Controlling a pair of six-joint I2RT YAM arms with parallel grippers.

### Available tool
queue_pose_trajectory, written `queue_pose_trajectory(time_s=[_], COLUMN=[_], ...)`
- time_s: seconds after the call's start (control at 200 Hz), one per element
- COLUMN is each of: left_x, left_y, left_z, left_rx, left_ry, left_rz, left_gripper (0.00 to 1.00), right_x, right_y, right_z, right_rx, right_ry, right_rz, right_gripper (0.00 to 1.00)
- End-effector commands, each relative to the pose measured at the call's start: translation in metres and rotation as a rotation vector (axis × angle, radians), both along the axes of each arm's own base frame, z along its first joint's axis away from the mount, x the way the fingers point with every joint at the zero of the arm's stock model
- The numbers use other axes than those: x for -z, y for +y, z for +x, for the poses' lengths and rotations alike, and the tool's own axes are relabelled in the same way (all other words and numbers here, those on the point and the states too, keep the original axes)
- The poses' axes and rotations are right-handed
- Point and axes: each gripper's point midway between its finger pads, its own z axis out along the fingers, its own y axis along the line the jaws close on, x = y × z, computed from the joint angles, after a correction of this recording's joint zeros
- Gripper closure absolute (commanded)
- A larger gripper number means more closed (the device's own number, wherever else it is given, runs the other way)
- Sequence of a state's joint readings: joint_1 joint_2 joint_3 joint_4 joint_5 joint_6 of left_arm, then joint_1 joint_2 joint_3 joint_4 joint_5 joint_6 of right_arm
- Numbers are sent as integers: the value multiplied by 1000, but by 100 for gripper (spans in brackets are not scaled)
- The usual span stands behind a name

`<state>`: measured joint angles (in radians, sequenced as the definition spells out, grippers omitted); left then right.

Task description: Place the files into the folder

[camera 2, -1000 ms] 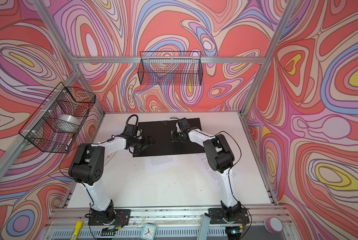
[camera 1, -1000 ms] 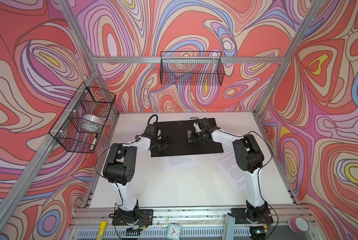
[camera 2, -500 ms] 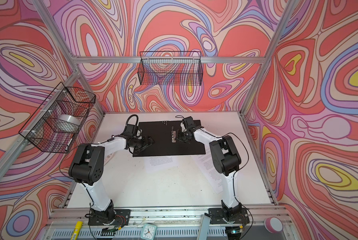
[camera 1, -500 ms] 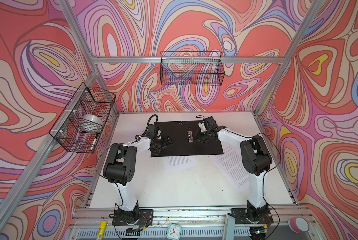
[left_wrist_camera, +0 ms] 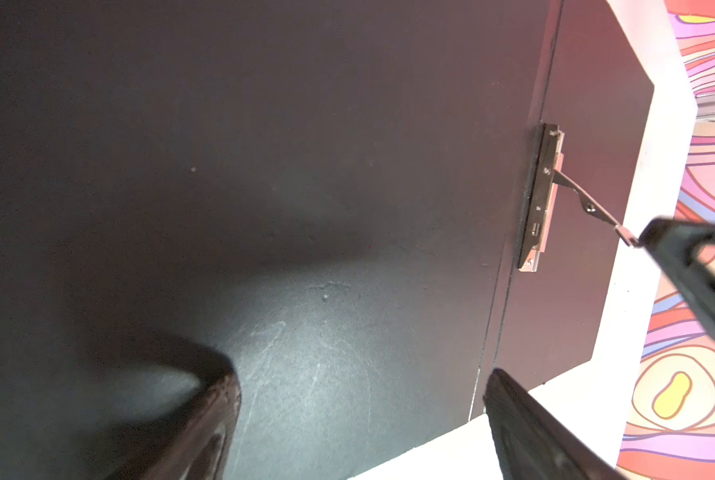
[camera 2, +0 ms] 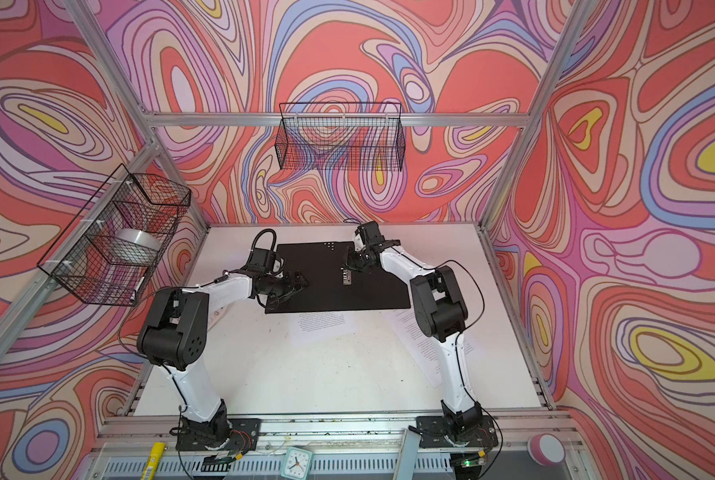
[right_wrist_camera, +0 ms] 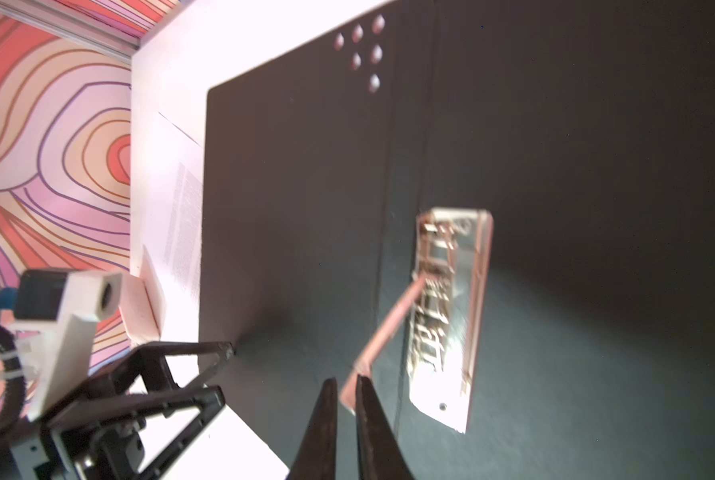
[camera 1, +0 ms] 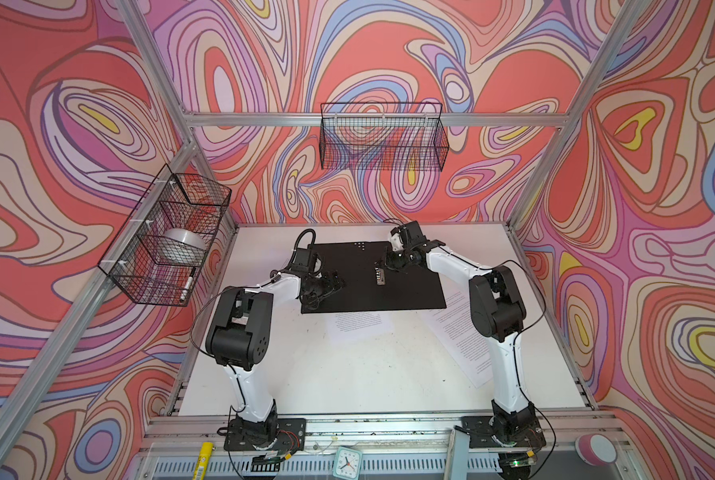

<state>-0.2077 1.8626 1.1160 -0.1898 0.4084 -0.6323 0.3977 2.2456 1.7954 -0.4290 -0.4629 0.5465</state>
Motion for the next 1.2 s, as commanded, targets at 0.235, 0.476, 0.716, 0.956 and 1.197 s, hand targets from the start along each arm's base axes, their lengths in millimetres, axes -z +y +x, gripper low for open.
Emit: queue_pose_trajectory(time_s=[0.235,0.476,0.716,0.956,1.197], left_x=[54,58,59,62,62], left_y=[27,25,26,27,28], left_z=[-39,-39,-39,-41,-41], left_rx=[-42,-44,-45,-50,-49], left_ry=[215,222,225,234,234], left_rz=[107,96,98,97,97], left_gripper=[8,8,8,8,8], right_x=[4,2,24,22,22], right_y=[-11,-21,-29,-49,-56], right_z=[5,-22,-41,-42,-52], right_rx=[22,24,48,134,137], right_ry=[14,13,62,14,10], right_rz=[-32,-28,-27,-84,-103], right_gripper=[90,68,83,73,76])
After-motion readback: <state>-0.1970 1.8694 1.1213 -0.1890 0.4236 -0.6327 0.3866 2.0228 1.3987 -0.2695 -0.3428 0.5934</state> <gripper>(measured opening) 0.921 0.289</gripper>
